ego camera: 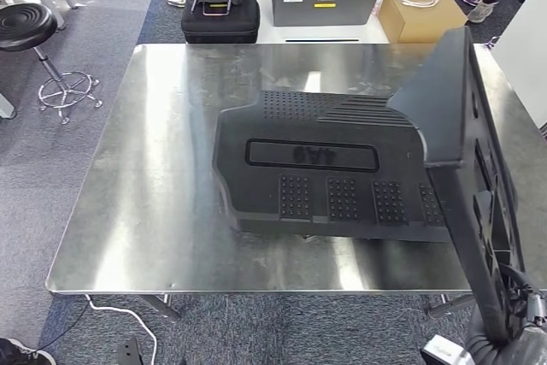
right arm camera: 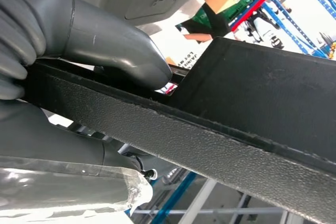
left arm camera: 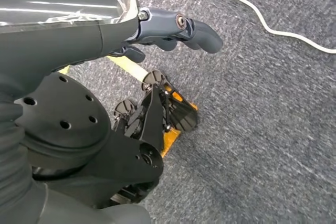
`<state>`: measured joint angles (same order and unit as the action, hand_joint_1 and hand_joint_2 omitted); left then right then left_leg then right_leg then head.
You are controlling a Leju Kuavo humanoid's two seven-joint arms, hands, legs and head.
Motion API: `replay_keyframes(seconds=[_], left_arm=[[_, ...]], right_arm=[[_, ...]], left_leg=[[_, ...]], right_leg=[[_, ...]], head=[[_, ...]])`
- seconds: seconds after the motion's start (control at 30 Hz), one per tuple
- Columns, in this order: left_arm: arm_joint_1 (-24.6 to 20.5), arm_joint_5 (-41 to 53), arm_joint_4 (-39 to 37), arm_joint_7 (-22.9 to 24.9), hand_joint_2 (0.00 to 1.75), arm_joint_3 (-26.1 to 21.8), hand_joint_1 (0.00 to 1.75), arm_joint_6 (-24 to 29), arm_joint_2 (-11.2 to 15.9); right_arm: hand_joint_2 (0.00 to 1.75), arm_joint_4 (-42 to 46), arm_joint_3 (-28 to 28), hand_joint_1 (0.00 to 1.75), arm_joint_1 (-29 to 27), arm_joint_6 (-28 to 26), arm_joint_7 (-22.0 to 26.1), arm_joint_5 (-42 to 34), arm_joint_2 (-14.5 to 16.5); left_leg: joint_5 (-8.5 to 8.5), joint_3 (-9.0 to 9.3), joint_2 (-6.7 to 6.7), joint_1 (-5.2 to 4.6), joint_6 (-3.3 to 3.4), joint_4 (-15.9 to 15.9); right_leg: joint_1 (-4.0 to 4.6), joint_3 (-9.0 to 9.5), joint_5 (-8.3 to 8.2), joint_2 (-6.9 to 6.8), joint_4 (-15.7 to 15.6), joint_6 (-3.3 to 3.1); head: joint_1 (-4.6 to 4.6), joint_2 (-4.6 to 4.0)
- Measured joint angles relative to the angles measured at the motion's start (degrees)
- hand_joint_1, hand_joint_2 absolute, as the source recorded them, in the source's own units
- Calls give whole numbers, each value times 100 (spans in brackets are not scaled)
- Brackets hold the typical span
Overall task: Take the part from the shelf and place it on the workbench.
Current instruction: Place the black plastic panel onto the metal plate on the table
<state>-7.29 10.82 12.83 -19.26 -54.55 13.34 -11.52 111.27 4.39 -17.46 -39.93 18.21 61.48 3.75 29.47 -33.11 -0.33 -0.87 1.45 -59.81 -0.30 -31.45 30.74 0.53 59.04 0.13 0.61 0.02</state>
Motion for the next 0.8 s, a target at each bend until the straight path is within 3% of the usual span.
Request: replay_keyframes(seconds=[0.3,0.43,0.8], left_arm=[[-63,0,0,-111,175,111,0,-331,-2],[-84,0,0,-34,0,134,0,-292,-6],[-176,0,0,396,0,341,0,-235,-51]], right_arm=[[175,-51,-78,175,371,7,-371,198,-429],[175,-144,-207,175,597,45,-554,339,-609],[175,-826,-814,175,1799,621,-1758,2082,-1121]], left_leg=[[0,1,0,0,0,0],[0,1,0,0,0,0],[-2,1,1,1,1,0]], right_leg=[[0,3,-1,1,0,1],[0,3,-2,1,0,3],[1,6,-6,7,2,8]], head=[[0,0],[0,0],[0,0]])
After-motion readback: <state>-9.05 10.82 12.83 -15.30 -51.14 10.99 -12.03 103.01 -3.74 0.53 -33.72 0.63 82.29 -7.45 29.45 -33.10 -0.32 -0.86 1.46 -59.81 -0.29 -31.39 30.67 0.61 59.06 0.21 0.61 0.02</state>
